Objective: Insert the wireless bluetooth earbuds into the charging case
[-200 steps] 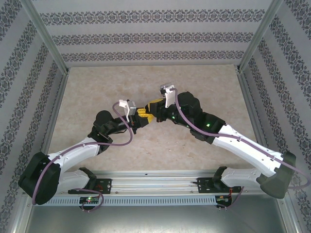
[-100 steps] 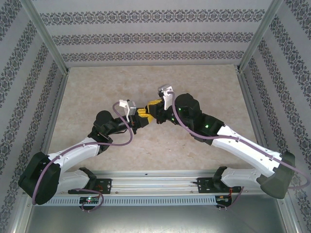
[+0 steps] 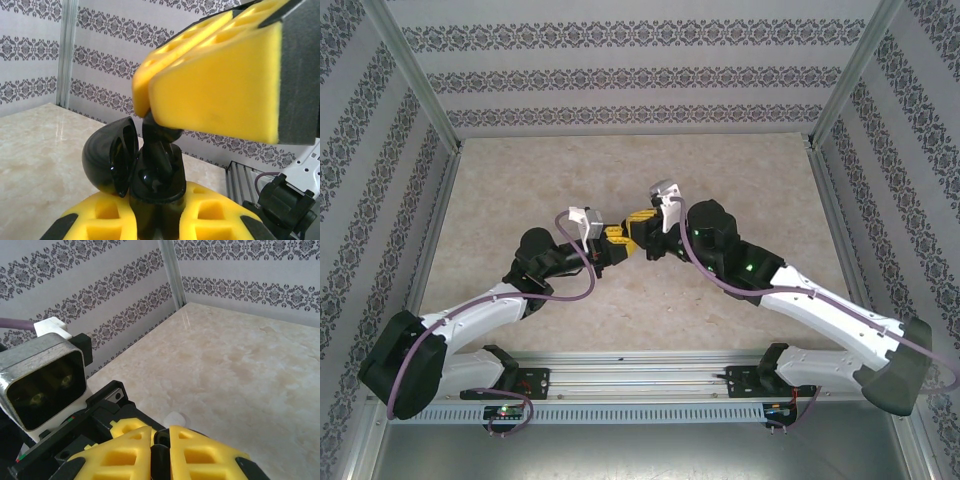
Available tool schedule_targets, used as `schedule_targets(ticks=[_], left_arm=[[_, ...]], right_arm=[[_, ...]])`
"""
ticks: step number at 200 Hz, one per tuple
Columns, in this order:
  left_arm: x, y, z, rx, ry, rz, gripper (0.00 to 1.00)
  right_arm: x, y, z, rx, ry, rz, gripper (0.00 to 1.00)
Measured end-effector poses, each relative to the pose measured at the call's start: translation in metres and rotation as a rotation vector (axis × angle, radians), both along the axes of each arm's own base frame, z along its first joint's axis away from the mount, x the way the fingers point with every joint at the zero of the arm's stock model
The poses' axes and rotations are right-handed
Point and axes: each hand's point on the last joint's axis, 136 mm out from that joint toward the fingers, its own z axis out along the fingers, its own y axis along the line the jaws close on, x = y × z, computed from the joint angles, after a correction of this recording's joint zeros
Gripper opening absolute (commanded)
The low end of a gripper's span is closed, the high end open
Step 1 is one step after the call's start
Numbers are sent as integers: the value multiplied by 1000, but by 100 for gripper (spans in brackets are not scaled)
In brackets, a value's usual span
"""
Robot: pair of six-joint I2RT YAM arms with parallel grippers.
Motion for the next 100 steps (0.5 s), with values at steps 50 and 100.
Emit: schedule_targets(ticks=[50,100], left_arm=[[2,-2,-1,4,6,0,0],[5,-2,-1,6,11,8,0]], right_arm=[[-5,-2,-4,-6,-3,14,14],[-7,-2,-11,-23,3,21,14]])
